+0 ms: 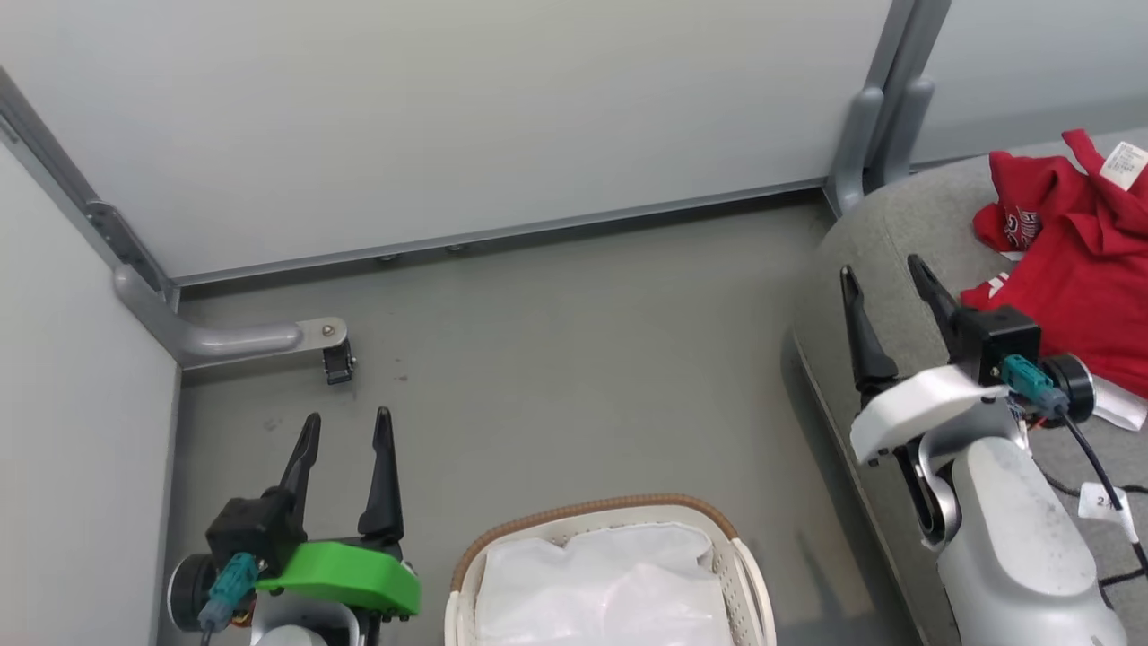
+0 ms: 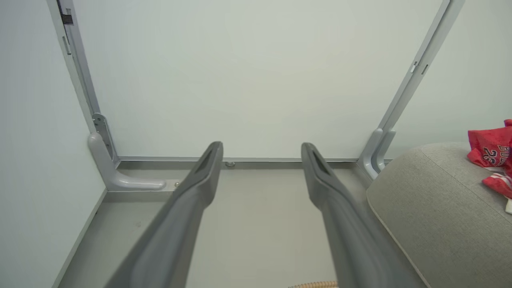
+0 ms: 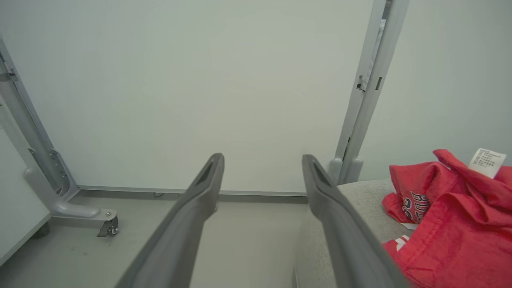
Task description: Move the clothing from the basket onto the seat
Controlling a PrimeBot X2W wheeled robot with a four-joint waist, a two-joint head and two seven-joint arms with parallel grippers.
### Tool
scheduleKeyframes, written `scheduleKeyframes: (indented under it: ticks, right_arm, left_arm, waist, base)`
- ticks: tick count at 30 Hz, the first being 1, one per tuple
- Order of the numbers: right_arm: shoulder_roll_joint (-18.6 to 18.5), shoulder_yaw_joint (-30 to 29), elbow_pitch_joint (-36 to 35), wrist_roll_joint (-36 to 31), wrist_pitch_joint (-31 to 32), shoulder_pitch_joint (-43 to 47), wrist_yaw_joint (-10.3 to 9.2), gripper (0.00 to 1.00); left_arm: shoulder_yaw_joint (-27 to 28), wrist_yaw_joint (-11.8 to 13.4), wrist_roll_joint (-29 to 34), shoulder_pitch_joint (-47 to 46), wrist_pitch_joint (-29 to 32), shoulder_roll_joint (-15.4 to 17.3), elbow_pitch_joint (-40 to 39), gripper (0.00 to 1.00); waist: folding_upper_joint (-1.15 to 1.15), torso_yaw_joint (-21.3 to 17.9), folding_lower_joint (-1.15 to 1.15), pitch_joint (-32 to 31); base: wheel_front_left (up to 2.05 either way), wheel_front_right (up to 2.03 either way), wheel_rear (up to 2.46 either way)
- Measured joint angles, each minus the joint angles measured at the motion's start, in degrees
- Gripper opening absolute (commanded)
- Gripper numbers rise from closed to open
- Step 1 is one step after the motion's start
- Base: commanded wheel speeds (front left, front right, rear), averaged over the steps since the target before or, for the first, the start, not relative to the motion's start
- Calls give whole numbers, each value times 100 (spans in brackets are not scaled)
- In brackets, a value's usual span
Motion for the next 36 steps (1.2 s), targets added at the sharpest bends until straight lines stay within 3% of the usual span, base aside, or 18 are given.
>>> scheduleKeyframes:
  ticks: [8,16,36]
  right_arm:
    - [15,275,-469,480,-1,932,-1,100]
    - [15,319,-751,670,-1,1599,-1,100]
    - [14,353,-869,806,-1,1810,-1,100]
  left_arm:
    - [349,-141,134,589,0,-18,-316,100]
    - [456,-96,32,938,0,-23,-390,100]
    - [459,-32,14,1096,0,-26,-303,100]
  waist:
    - [0,273,0,-338]
    - [0,343,0,-478]
    - [0,272,0,-508]
  base:
    - [0,0,0]
    - [0,0,0]
    - [0,0,0]
